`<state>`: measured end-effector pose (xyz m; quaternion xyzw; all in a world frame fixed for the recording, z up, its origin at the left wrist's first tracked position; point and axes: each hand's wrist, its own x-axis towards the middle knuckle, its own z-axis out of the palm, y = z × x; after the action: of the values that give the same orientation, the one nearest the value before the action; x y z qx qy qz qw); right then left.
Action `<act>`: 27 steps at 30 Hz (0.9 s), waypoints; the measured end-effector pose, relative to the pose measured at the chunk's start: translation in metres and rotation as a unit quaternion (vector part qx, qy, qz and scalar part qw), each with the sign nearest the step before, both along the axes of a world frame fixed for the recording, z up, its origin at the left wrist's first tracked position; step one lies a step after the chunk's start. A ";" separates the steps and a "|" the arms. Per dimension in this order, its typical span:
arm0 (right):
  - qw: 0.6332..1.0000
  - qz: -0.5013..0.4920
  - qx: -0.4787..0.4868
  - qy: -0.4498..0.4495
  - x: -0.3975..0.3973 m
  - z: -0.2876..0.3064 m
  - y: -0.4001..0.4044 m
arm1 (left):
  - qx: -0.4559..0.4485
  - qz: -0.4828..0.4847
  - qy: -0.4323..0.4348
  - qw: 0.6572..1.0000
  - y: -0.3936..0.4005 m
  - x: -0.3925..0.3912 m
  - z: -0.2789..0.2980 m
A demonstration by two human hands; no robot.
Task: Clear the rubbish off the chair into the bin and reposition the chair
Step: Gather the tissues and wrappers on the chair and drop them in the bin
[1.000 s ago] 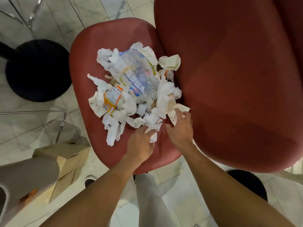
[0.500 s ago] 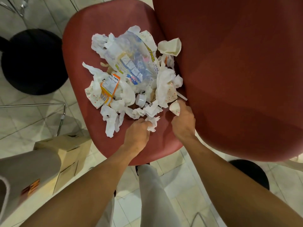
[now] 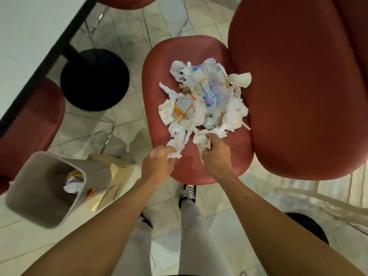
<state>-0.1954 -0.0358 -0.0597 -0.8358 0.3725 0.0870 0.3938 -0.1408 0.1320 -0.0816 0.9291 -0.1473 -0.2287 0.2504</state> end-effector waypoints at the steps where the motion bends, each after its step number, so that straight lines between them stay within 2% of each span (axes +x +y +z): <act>1: 1.000 0.011 0.010 -0.006 0.006 0.006 0.017 | 0.006 0.019 0.003 1.000 0.017 0.001 0.005; 7: 0.995 0.085 0.022 -0.037 0.035 0.030 0.114 | 0.015 0.124 0.015 0.992 0.119 0.004 0.029; 10: 0.991 0.122 0.026 -0.052 0.046 0.038 0.164 | 0.015 0.165 -0.010 0.986 0.172 -0.001 0.040; 17: 0.976 0.201 0.063 -0.058 0.058 0.044 0.284 | 0.034 0.297 -0.042 0.953 0.298 -0.016 0.051; 23: 0.969 0.221 0.096 -0.046 0.062 0.040 0.350 | 0.053 0.356 -0.014 0.933 0.358 -0.013 0.044; 27: 0.965 0.220 0.136 -0.030 0.065 0.034 0.370 | 0.057 0.352 0.019 0.934 0.371 -0.004 0.039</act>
<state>-0.1305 0.3343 -0.0256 -0.8382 0.1518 0.1963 0.4857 -0.1444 0.5029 -0.0429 0.9296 0.2075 -0.1510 0.2646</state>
